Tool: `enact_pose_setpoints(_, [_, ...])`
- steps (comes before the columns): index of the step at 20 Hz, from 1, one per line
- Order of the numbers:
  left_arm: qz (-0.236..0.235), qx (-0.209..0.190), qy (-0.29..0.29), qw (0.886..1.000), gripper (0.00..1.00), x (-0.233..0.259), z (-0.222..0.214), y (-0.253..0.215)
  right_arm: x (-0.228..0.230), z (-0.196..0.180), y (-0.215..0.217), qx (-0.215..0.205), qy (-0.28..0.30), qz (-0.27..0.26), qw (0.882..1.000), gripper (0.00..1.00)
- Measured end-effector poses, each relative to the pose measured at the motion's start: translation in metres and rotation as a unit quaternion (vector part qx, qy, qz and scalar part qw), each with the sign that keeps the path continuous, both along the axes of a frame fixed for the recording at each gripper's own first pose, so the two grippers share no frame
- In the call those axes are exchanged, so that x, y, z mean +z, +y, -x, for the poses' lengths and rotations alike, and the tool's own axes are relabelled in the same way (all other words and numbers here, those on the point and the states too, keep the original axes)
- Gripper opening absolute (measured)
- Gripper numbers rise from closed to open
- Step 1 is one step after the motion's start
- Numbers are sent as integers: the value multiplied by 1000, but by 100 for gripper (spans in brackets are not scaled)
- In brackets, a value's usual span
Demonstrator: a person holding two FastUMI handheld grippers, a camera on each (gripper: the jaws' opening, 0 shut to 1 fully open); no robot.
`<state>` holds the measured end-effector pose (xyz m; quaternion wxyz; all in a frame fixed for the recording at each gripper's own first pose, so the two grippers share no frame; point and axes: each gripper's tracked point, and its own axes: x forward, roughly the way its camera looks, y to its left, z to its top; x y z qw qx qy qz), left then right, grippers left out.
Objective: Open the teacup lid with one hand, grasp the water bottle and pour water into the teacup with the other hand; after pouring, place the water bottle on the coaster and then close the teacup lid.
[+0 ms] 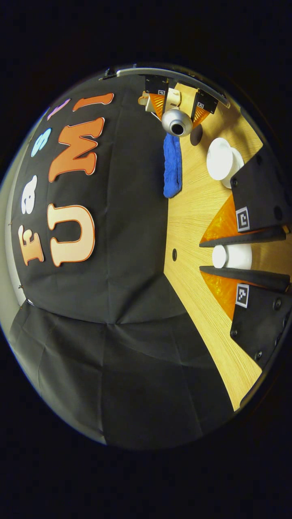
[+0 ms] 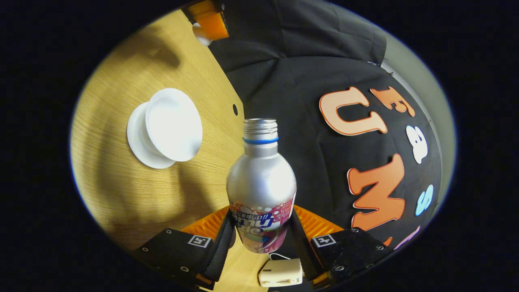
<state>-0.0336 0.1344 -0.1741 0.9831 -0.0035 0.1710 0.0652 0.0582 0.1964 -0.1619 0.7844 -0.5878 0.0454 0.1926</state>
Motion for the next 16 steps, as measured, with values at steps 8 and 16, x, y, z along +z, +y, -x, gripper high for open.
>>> enact_pose_setpoints(8, [0,6,2,1000,33,-5,3,7,17,-8,1,32,-77,73,994,76])
enact_pose_setpoints(16, [-2,10,6,1000,33,-9,5,12,25,-14,2,57,-119,133,982,76])
